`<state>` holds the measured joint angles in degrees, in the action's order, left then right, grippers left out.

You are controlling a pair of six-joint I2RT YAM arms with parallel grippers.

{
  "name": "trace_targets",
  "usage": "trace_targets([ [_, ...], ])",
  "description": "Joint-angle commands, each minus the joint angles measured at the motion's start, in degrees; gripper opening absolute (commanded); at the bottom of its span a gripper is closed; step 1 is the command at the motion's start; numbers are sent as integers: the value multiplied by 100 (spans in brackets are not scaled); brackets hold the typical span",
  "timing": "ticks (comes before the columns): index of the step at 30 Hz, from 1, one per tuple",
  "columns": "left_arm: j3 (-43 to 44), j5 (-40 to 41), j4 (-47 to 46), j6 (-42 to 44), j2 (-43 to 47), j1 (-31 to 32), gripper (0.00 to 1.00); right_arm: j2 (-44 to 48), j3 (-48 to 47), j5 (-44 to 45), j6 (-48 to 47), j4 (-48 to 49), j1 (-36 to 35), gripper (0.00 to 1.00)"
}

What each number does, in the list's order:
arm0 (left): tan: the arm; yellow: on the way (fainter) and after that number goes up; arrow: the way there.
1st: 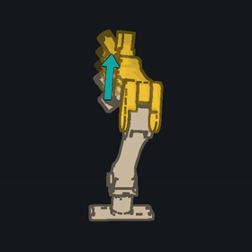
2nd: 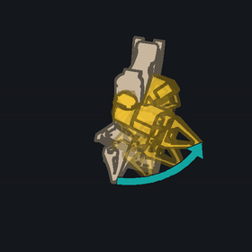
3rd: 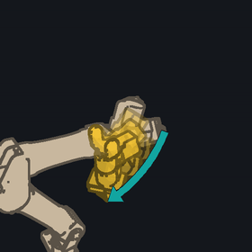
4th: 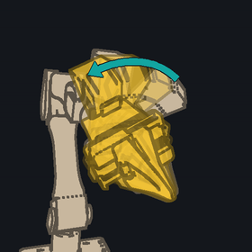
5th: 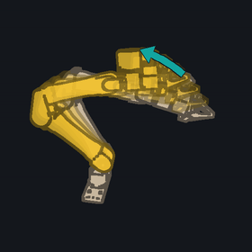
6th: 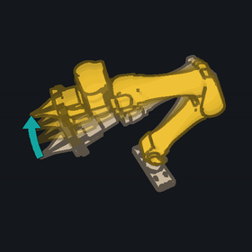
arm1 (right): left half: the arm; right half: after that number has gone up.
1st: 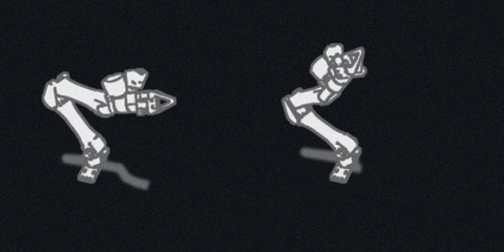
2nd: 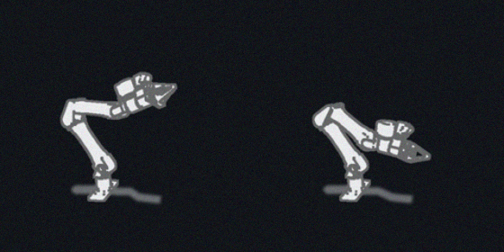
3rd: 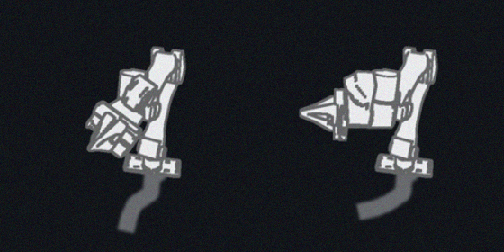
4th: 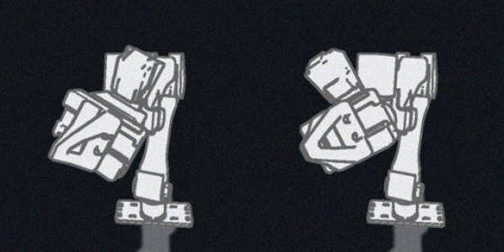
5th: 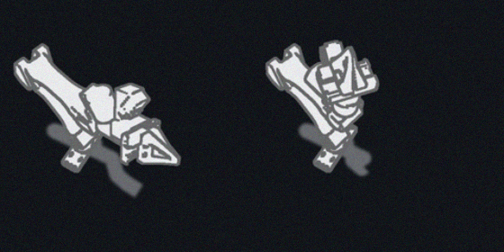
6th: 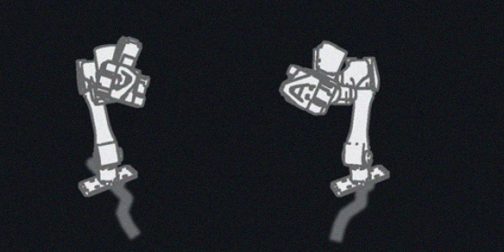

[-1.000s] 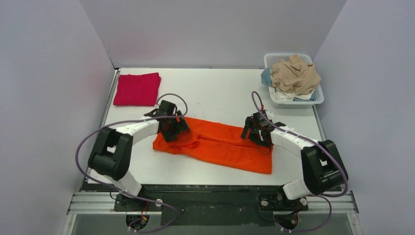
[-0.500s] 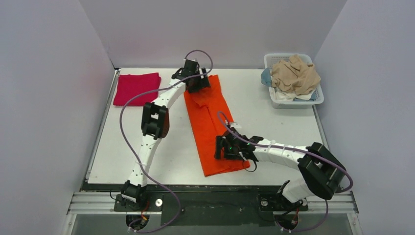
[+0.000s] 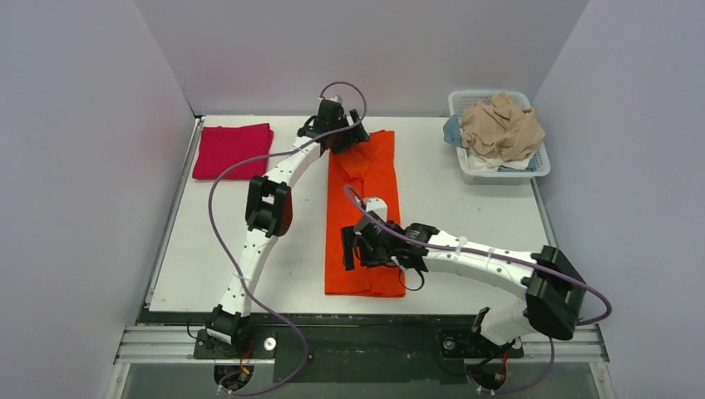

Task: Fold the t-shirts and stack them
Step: Rotate the tshirt 90 degrees, then grab the bottom of the folded rectangular tshirt with both arms

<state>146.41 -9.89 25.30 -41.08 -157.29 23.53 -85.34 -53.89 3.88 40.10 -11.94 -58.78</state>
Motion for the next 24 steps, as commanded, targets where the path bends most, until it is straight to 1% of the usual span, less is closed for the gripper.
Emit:
trace_targets([
  [1,231,-249,-200,284,1271,-95,91,1106,68,554,207,-543,73,84],
  [2,193,-289,-51,420,1434,-68,91,1261,266,580,278,-642,145,85],
  [3,141,-274,287,694,1800,0,91,1559,384,597,402,-677,173,85],
  [4,-100,-175,496,832,2010,37,91,1715,640,570,451,-730,253,85],
  [5,-273,-76,920,1087,2482,130,91,2000,769,484,555,-761,297,85],
  [6,-790,246,1138,1200,2742,185,91,2120,1028,417,606,-839,392,86],
  [7,-1163,472,1518,1324,3340,338,91,2314,1156,246,721,-886,441,85],
  [8,-1997,954,1661,1341,3677,438,91,2401,1382,171,782,-976,538,84],
  [9,-2575,1191,1717,1280,4356,654,91,2567,1513,70,917,-1002,567,83],
  [10,-3888,1688,1619,1222,4756,790,91,2641,1763,30,980,-1031,620,82],
  [11,-4553,1897,1219,1064,5502,1091,91,2756,1880,-11,1116,-1056,639,80],
  [12,-5815,2139,1010,929,5896,1255,91,2824,2097,-19,1181,-1047,668,79],
  [13,-6361,2144,748,606,6591,1535,91,2914,2200,-61,1302,-994,685,76],
  [14,-7352,2095,638,406,6902,1774,91,2956,2386,-92,1349,-959,726,75],
  [15,-7771,2105,466,-78,7500,1890,91,2987,2551,-165,1428,-853,758,72],
  [16,-8531,2081,409,-463,7747,2111,91,2996,2621,-249,1500,-770,774,71],
  [17,-9130,2067,341,-616,8223,2213,91,2999,2757,-296,1531,-591,786,68],
  [18,-9367,2071,385,-874,8608,2405,91,2989,2825,-424,1588,-458,792,66],
  [19,-9831,2058,391,-958,8772,2491,91,2942,2955,-516,1615,-210,799,62],
  [20,-10047,1918,389,-1083,9077,2596,91,2860,3007,-624,1657,-101,803,61],
  [21,-10421,1698,380,-1124,9213,2626,91,2819,3095,-664,1671,64,806,56],
  [23,-10962,1439,245,-1231,9529,2676,90,2689,3207,-644,1754,248,803,51],
  [24,-11123,1355,54,-1318,9677,2688,89,2641,3252,-615,1854,317,800,49],
])
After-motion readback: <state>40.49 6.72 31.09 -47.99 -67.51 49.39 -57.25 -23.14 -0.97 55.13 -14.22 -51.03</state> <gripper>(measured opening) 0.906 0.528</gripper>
